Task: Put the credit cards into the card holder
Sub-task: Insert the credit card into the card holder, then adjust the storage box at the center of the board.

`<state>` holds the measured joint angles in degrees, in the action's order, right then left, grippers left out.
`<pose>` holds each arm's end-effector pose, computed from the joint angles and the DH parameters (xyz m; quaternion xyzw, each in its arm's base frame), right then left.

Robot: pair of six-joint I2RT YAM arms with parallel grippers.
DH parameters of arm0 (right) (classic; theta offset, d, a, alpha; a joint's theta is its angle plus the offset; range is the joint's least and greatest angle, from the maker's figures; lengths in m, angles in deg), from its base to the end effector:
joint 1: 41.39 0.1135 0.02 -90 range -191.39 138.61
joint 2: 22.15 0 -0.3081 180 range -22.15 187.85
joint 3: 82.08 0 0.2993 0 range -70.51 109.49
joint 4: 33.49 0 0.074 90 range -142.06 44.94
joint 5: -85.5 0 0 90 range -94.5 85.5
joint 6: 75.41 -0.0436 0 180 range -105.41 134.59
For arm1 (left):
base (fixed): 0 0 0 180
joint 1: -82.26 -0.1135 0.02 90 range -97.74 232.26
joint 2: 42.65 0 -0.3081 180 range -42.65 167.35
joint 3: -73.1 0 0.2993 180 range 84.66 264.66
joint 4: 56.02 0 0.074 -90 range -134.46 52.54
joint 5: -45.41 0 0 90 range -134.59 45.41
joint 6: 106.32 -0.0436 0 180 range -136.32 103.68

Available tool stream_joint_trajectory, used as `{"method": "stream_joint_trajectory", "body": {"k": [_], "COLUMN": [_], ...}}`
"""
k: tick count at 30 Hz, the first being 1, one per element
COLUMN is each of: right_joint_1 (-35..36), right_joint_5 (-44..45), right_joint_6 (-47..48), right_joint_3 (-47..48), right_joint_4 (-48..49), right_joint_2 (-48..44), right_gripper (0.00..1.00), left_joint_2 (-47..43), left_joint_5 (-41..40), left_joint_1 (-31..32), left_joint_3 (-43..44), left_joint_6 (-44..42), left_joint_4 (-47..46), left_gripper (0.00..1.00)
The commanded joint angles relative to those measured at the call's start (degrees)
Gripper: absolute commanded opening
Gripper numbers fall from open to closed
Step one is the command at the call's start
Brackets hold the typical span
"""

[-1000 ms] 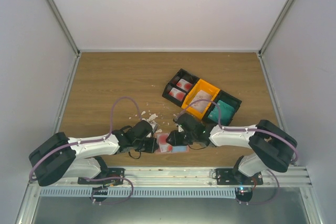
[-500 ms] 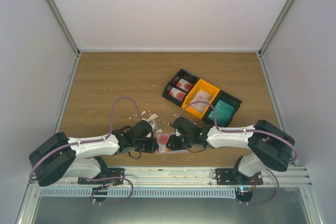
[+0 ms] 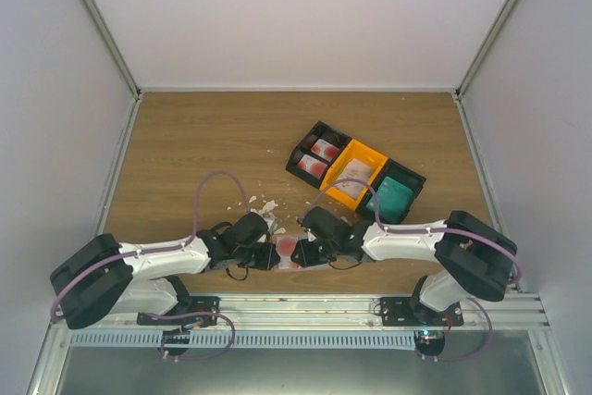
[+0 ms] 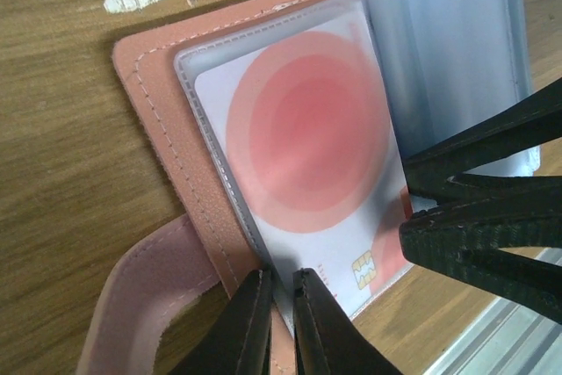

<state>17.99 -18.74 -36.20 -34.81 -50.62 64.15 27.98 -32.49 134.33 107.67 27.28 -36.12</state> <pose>0.1422 0.2614 0.1359 -0.1071 0.9440 0.3047 0.0681 0.1311 -0.1831 0.1313 0.1010 0.9460 -0.2834 0.1207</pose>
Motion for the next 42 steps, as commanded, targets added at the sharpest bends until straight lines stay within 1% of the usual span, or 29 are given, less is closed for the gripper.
{"method": "stream_joint_trajectory", "body": {"k": [1,4,8,12,17,23,28,32,35,42], "right_joint_1": [1.1,0.0,-5.9,-13.4,-21.3,-28.7,-35.4,-39.6,-42.3,-43.8], "right_joint_5": [5.7,13.1,19.4,21.1,20.9,22.6,25.5,27.1,25.1,23.4], "right_joint_6": [1.0,5.2,12.3,17.8,22.7,26.0,25.1,24.1,24.9,25.9], "right_joint_3": [1.5,4.5,10.1,13.2,15.0,16.5,16.8,15.5,14.7,14.2], "right_joint_4": [-2.1,-9.8,-18.6,-22.9,-27.2,-32.5,-36.8,-38.2,-37.3,-34.5], "right_joint_2": [-4.3,-9.3,-13.6,-18.0,-21.8,-22.7,-21.9,-22.0,-20.8,-13.4], "right_gripper": [0.28,0.36,0.40,0.45,0.51,0.56,0.56,0.49,0.41,0.35], "left_joint_2": [-2.4,-4.8,-7.6,-10.1,-13.0,-13.1,-11.8,-9.8,-8.2,-6.1], "left_joint_5": [-1.2,-2.4,-4.3,-7.4,-10.0,-9.9,-7.4,-5.0,-4.1,-1.0], "left_joint_1": [0.3,0.3,0.2,0.1,-0.8,-1.9,-3.1,-3.7,-4.1,-4.7], "left_joint_3": [-0.4,1.1,4.4,7.8,10.6,12.0,12.3,12.6,13.3,12.4], "left_joint_6": [0.4,0.1,-0.8,-1.6,-2.3,-3.6,-4.4,-5.2,-6.1,-6.7], "left_joint_4": [0.9,3.2,6.0,9.3,10.3,9.7,7.6,5.9,5.6,2.8], "left_gripper": [0.15,0.26,0.41,0.52,0.63,0.68,0.69,0.69,0.68,0.68]}}
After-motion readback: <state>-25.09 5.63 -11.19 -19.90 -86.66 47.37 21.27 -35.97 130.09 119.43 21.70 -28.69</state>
